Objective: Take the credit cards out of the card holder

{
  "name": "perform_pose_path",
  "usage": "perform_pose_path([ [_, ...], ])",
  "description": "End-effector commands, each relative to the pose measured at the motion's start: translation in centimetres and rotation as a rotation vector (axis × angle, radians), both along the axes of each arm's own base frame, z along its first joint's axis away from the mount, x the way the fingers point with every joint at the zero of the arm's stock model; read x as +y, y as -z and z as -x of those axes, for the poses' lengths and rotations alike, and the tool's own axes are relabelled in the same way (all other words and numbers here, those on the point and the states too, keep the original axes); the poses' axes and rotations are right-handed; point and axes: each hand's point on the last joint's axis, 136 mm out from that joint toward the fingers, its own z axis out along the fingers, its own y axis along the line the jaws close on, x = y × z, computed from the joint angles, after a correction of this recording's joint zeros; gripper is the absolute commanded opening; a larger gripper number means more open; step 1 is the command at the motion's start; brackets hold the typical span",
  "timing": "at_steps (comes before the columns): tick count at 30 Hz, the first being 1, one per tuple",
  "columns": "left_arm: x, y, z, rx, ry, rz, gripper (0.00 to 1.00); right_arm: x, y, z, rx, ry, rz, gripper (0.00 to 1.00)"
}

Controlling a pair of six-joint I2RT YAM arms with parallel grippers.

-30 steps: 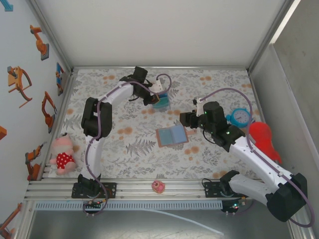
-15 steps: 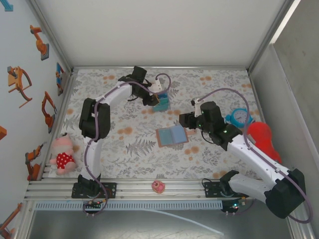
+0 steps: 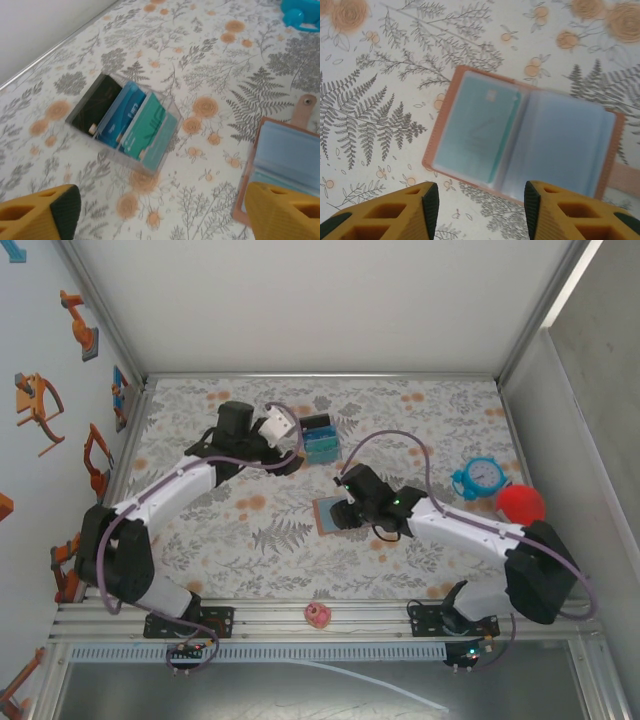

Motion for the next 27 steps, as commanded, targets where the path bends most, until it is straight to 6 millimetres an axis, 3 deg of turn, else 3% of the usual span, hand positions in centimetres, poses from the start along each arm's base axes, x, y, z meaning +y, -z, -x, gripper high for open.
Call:
perform_pose_path([
  [1,2.3,-1.4,-0.6,0.006,-0.248,0.133,0.98,1.2,0.8,0.0,0.02,-0.029,0.054,0.49],
  [7,7.5,-0.1,1.0,0.031,-0.554,0.202,0.97,2.7,3.4,-0.2,0.082,-0.067,0.108,0.51],
  [10,8.9,0.5,2.0,0.048,-0.624,0.224,0.97,3.1,4.5,-0.4,0.1,-0.079,0.134,0.53],
  [17,9.8,0.5,2.7,0.052,-0.659,0.224,0.97,3.1,6.1,-1.1,0.108,-0.082,0.201,0.57],
  [27,9.8,1.0,2.4,0.076,-0.677,0.209,0.97,3.2,7.7,-0.5,0.138,-0.093,0.193,0.58],
])
